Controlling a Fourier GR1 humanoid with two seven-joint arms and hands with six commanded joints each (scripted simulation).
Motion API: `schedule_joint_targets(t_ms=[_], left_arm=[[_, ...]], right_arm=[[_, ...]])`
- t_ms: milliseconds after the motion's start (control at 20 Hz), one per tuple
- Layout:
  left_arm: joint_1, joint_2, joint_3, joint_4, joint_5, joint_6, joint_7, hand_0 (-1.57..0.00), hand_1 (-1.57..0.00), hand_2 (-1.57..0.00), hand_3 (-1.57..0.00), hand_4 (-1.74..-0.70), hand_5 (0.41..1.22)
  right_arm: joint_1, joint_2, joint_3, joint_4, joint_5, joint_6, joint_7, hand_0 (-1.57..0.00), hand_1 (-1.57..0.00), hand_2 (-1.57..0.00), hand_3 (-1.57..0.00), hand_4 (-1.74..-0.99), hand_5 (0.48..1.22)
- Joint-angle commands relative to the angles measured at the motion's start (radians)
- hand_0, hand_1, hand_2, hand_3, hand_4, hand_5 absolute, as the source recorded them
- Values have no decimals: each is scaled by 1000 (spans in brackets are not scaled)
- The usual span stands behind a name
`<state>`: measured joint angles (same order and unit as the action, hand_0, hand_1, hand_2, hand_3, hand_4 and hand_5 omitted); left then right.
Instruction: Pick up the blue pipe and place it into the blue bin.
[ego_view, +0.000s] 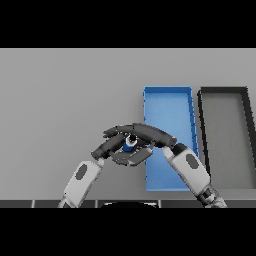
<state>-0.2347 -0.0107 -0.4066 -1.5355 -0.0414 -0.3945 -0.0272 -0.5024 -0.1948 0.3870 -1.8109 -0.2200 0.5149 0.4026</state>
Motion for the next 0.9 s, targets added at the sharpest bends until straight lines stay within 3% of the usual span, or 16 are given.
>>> schedule_joint_targets(t_ms=[0, 150, 300, 400, 500, 600, 800, 850], left_arm=[[0, -11, -1, 1, -4, 9, 17, -1571, -1571, -1528, -1139, -1596, 1221], [14, -10, -1, 0, -22, 1, -26, -1571, -1571, -1549, -1228, -1667, 1221], [18, -22, 1, -21, -19, -3, 3, -1571, -1571, -1560, -1331, -1703, 1221], [17, -17, 11, -13, -24, -17, -20, -1571, -1571, -1549, -1372, -1717, 1221], [23, -28, 9, -12, -28, -10, -38, -1571, -1571, -1545, -1396, -1725, 1221], [5, -25, 18, -1, -37, -8, -46, -1571, -1571, -1555, -1432, -1731, 1221], [16, -21, 18, -14, -34, -1, -58, -1571, -1571, -1564, -1434, -1732, 1221], [24, -18, 12, -26, -42, 4, -61, -1571, -1571, -1566, -1264, -1734, 1221]], right_arm=[[-2, 0, 1, 13, 14, 5, -23, -630, -652, -657, -504, -1383, 523], [2, 19, 11, 20, 10, 4, -46, -1089, -1101, -1103, -896, -1537, 600], [7, 50, 3, 33, 2, -12, -81, -1324, -1330, -1331, -1225, -1481, 869], [17, 59, 14, 31, 44, -12, -121, -1413, -1417, -1418, -1350, -1474, 996], [11, 69, 13, 30, 60, 0, -121, -1470, -1472, -1473, -1429, -1481, 1077], [35, 90, 0, 24, 37, 4, -113, -1506, -1508, -1508, -1480, -1488, 1129], [52, 141, -21, 7, -1, 4, -34, -1545, -1545, -1545, -1534, -1494, 1183], [69, 151, -19, -2, 7, 1, -45, -1550, -1550, -1550, -1541, -1495, 1191]])
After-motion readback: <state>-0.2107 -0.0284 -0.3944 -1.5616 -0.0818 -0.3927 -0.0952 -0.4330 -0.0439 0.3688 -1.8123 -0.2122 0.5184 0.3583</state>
